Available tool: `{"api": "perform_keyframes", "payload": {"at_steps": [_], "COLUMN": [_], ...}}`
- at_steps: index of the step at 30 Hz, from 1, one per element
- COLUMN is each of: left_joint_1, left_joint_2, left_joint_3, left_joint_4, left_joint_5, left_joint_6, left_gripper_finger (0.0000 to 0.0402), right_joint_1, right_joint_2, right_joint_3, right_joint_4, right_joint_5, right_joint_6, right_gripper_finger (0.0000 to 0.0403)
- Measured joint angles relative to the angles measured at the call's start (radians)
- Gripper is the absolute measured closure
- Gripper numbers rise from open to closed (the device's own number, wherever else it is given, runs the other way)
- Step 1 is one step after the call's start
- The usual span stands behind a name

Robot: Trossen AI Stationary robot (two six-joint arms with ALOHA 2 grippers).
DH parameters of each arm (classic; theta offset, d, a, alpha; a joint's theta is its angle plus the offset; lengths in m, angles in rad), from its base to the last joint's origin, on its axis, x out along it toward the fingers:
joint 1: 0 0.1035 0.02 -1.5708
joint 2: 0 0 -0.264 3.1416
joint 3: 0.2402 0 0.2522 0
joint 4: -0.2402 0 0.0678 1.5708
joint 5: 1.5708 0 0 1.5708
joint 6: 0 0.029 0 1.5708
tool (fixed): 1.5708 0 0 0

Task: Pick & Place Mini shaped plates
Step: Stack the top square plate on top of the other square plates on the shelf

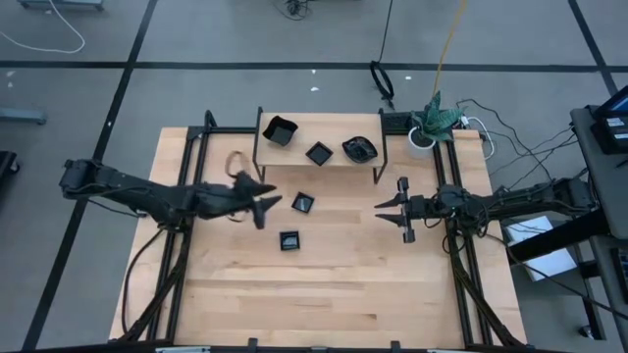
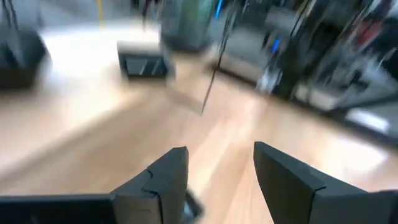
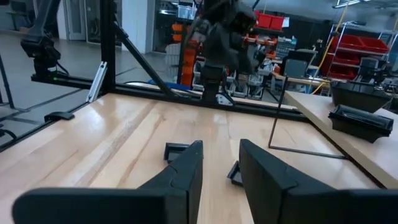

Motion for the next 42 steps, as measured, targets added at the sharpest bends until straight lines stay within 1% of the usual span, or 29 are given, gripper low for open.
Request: {"api": "perform_keyframes", "payload": {"at_steps": [2,4,6,10,14,17,19,22,29,39,42], "left_joint_1": [0.006,0.012,0.017,0.018,0.018,0.018,0.019,0.032,0.077,0.108,0.099], "left_joint_2": [0.091,0.188,0.296,0.471,0.596,0.669,0.702,0.736,0.781,0.783,0.763], "left_joint_3": [0.065,0.116,0.169,0.252,0.296,0.311,0.314,0.314,0.314,0.314,0.314], "left_joint_4": [-0.127,-0.217,-0.208,-0.211,-0.158,-0.149,-0.149,-0.147,-0.139,-0.134,-0.143], "left_joint_5": [0.007,0.045,0.085,0.089,0.104,0.114,0.108,0.107,0.107,0.108,0.122], "left_joint_6": [-0.057,-0.063,-0.02,0.193,0.294,0.361,0.386,0.385,0.384,0.377,0.323], "left_gripper_finger": [0.0215,0.0215,0.0215,0.0215,0.0215,0.0215,0.0215,0.0215,0.0215,0.0215,0.0215], "right_joint_1": [0.0,-0.001,-0.001,-0.001,-0.001,-0.001,-0.001,-0.001,-0.001,0.0,0.0], "right_joint_2": [0.0,0.0,0.0,0.0,0.0,0.0,0.0,0.0,0.0,0.0,0.0], "right_joint_3": [0.0,0.0,0.0,0.0,0.0,0.0,0.0,0.0,0.0,0.0,0.0], "right_joint_4": [0.001,0.006,0.006,-0.017,-0.022,-0.023,-0.027,-0.037,-0.032,-0.037,-0.038], "right_joint_5": [0.003,0.012,0.04,0.104,0.098,0.098,0.097,0.097,0.096,0.095,0.095], "right_joint_6": [-0.004,-0.009,-0.015,-0.015,-0.006,0.003,0.004,0.025,0.03,0.031,0.031], "right_gripper_finger": [0.0309,0.0309,0.0309,0.0309,0.031,0.031,0.0309,0.031,0.031,0.031,0.031]}}
